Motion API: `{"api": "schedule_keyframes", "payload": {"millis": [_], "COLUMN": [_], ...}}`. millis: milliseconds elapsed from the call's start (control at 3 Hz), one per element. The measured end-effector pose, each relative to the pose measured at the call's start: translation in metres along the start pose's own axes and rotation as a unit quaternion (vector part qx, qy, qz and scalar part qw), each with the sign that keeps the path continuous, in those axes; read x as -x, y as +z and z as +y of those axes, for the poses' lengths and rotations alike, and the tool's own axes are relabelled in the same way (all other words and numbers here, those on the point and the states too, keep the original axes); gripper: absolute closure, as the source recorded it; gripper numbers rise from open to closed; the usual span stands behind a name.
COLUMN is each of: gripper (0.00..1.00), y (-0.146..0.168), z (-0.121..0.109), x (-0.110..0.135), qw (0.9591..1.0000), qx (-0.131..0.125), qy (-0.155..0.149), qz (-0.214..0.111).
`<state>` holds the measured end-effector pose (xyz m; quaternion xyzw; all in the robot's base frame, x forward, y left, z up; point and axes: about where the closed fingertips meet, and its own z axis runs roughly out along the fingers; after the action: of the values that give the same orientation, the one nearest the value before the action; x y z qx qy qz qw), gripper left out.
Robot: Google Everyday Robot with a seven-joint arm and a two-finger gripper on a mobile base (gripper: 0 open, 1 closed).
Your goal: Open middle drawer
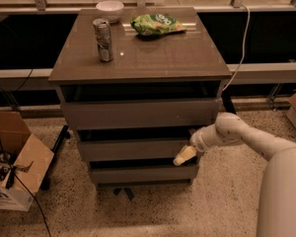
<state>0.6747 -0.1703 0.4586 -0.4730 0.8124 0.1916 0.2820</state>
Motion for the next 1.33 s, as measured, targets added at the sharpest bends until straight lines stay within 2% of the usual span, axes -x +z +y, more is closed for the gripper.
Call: {"api": "schedule_keyframes", "payload": {"millis": [333, 667, 1000, 1333], "gripper": [0.16, 0.39, 0.61, 0.93], "y": [0.011, 0.017, 0.014, 0.009], "z": [0.001, 0.011, 0.011, 0.011], "x": [-0.001, -0.012, -0.01, -0.005], "qw": [0.9998, 0.9989, 0.9989, 0.9989], "qx": [0.018, 0.04, 0.04, 0.04], "qy": [0.007, 0.025, 0.025, 0.025], "qz": [-0.004, -0.002, -0.002, -0.002]}}
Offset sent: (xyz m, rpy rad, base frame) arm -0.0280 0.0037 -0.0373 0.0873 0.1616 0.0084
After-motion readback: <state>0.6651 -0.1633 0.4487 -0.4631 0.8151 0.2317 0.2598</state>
